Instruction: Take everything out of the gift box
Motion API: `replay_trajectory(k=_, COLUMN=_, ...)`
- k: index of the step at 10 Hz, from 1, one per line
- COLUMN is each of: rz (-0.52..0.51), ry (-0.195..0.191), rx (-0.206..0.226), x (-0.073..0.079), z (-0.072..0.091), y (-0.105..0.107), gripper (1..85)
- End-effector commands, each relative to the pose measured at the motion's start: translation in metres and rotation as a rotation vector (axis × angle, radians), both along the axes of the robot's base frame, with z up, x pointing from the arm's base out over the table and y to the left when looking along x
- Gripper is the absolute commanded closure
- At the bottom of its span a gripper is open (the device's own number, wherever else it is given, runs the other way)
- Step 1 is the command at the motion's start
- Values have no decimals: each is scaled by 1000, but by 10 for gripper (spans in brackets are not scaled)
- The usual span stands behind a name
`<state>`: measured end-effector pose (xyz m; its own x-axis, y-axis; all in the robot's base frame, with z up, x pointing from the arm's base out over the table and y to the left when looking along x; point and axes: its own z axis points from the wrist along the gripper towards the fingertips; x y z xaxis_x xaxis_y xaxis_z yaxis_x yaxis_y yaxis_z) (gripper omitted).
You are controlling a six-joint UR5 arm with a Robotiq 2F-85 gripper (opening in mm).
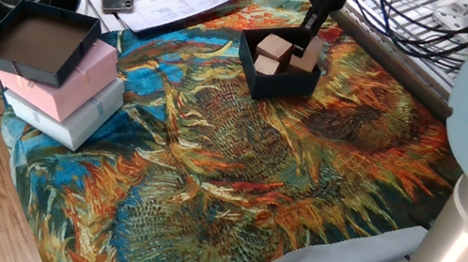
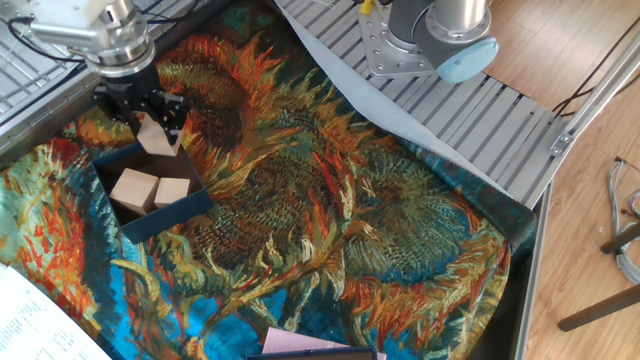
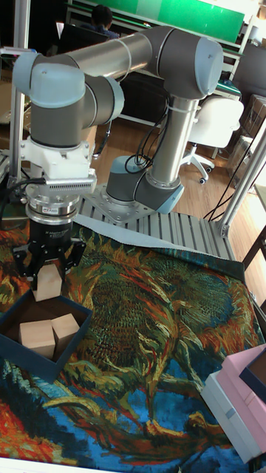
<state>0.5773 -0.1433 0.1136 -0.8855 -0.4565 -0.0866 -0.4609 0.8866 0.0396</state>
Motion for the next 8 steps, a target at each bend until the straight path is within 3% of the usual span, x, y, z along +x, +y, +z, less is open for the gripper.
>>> replay_trajectory(k=1, rz=-65, ry=35, rx=45, x=-17, z=11, y=13, gripper=437)
replay_trajectory(k=2, rz=-83, ry=52, rx=45, x=-24, z=13, y=14, gripper=453)
replay_trajectory(k=3, rz=-139, ry=98, rx=95, x=-36, z=15, y=29, gripper=480)
replay_trajectory(k=4, rz=-142, ry=101, rx=75, x=-38, z=15, y=26, gripper=477)
replay_trajectory(k=5, rz=-180, ry=112, rx=96, x=-42, z=16, y=35, gripper=467)
replay_trajectory(k=6, rz=-171, ry=87, rx=60, x=-40, z=15, y=29, gripper=460)
replay_trajectory(k=8, rz=-182, ry=65, rx=48, x=-38, z=14, y=28, gripper=460)
